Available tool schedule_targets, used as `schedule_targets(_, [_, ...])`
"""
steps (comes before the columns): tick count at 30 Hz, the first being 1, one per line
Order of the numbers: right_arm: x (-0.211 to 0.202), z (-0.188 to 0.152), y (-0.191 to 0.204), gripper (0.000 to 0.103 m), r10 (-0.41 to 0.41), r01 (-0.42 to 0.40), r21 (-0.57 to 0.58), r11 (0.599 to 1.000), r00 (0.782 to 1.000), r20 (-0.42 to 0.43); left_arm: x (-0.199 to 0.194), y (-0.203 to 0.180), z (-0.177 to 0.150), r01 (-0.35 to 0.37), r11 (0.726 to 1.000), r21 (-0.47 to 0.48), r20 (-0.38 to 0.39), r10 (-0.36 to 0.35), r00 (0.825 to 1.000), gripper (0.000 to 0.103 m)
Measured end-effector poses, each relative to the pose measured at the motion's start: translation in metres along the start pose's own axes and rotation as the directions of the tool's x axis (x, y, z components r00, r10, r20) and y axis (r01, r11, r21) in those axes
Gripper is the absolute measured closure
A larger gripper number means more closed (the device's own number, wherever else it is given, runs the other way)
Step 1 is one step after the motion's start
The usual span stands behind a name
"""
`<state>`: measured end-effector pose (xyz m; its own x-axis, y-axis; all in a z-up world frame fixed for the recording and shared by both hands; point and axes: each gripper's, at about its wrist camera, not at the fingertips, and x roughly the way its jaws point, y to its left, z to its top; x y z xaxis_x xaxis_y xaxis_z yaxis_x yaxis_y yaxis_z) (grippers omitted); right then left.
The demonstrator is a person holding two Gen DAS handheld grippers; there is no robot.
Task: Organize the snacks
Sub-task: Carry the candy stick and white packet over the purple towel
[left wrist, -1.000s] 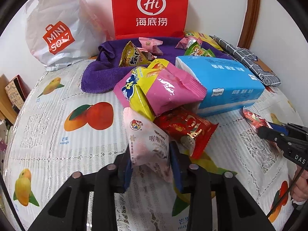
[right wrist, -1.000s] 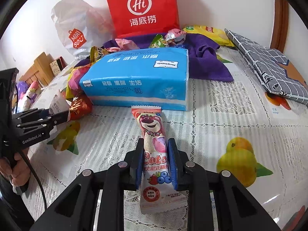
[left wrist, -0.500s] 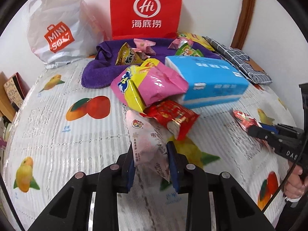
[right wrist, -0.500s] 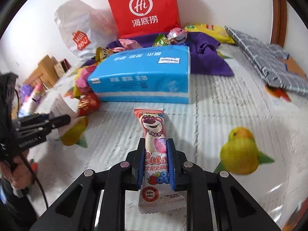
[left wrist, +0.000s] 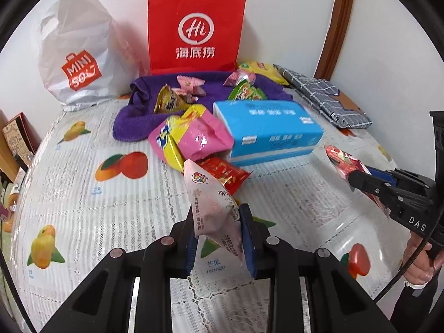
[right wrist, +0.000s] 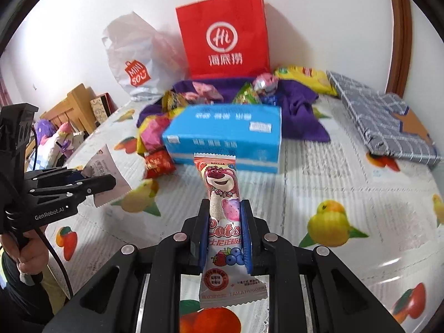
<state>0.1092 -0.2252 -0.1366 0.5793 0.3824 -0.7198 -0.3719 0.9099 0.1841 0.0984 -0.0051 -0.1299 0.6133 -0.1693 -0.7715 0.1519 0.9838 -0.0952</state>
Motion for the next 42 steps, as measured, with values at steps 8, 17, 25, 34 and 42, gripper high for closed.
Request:
schedule_targets(8, [-0.02,0.048,0.007,0.082,0.002,-0.001,-0.016,1.0,0.997,0.077,-0.018,-0.009,0.044,0.035,0.999,-0.008,0.031,-0.034,0.999,0.077])
schedule_targets(17, [-0.015,0.139,0.009,0.082,-0.006,0.01,-0.031,0.999,0.99,0.138,-0.024,-0.005,0.123,0.022,0.999,-0.024,0.077,-0.02,0.997,0.076])
schedule_targets(25, [0.015,0.202,0.0,0.082,-0.017,0.022,-0.035,0.999,0.988,0.151,0.0,0.017,0.183,-0.017,0.998,-0.056,0.087,0.022,0.996,0.076])
schedule_targets(34, [0.076,0.241,-0.032,0.082,-0.046,0.047,-0.007,0.999,0.993,0.113,0.052,0.03,0.231,-0.028,0.997,-0.073,0.069,0.033,0.997,0.076])
schedule_targets(42, [0.121,0.238,-0.064,0.083,-0.068,0.067,0.027,0.997,0.998,0.012,0.108,0.035,0.235,-0.039,0.996,-0.081,-0.011,0.038,0.999,0.076])
